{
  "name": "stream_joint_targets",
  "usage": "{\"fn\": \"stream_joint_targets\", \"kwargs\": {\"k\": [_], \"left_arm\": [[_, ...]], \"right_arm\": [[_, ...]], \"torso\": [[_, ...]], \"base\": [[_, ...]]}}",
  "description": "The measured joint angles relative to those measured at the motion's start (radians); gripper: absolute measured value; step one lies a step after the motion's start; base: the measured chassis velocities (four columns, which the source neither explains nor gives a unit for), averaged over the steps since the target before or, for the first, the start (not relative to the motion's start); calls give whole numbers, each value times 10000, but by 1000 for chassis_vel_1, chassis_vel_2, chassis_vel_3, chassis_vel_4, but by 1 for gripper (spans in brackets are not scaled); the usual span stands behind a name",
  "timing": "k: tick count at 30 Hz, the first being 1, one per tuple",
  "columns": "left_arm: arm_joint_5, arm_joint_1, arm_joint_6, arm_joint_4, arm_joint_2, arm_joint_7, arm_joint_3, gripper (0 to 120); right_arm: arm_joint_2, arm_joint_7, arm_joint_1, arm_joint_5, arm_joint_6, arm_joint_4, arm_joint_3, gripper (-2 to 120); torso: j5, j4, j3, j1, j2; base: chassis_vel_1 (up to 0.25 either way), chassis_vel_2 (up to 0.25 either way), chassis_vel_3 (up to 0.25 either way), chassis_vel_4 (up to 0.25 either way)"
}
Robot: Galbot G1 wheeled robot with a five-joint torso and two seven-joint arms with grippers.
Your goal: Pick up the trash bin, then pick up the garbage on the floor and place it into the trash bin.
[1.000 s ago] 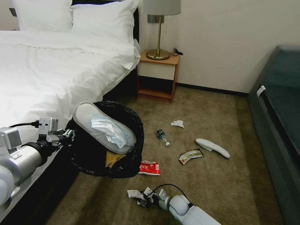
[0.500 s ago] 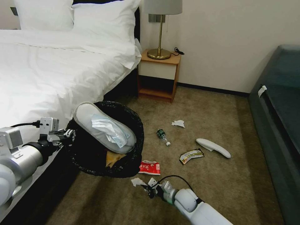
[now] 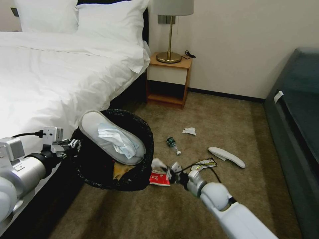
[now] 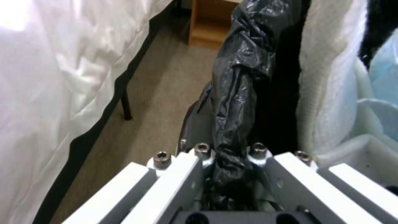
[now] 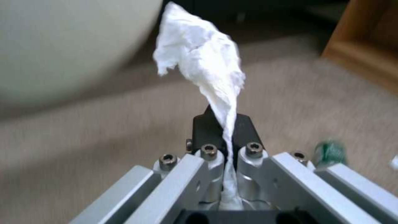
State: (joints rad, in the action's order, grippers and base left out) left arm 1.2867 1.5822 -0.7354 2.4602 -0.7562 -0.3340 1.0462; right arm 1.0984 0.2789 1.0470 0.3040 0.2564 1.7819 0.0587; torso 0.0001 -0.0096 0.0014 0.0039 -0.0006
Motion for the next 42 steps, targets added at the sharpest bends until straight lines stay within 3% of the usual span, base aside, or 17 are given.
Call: {"fn": "stream_joint_targets", "kwargs": {"k": [2, 14, 21, 26, 33, 37, 42], "left_arm": [[-1, -24, 0, -56, 6, -53, -3, 1], [93, -10, 0, -84, 42, -129, -48, 1], [151, 27, 0, -176, 127, -158, -584, 1], [266, 22, 1, -365, 438, -166, -1097, 1], [300, -139, 0, -506, 610, -130, -1381, 1], [328, -569, 1, -796, 754, -59, -2064, 1], [340, -1062, 1, -971, 737, -116, -2563, 1]], "right_arm": [[-289, -68, -138, 763, 431, 643, 494, 0], [-748, -349, -386, 1971, 997, 1571, 1955, 0], [-1031, -716, -1180, 4077, 1680, 3164, 2395, 0], [-1344, -841, -2061, 5353, 1989, 3984, 1735, 0], [-1516, -833, -2381, 5556, 2111, 4197, 1254, 0], [-1971, -884, -2590, 6259, 2538, 4825, 507, 0], [-2202, -952, -2481, 6372, 2661, 5138, -76, 0]], "torso": [[-1, -1, -1, 0, 1], [1, -3, 0, -1, 1], [-1, -2, 0, 0, 1], [-2, -1, 0, 0, 1], [-1, 0, 0, 0, 1], [-2, -1, 0, 0, 1], [-1, -3, 0, 1, 1]], "base": [[0, 0, 0, 0], [0, 0, 0, 0], [0, 0, 0, 0], [0, 0, 0, 0], [0, 0, 0, 0], [0, 0, 0, 0], [0, 0, 0, 0]]}}
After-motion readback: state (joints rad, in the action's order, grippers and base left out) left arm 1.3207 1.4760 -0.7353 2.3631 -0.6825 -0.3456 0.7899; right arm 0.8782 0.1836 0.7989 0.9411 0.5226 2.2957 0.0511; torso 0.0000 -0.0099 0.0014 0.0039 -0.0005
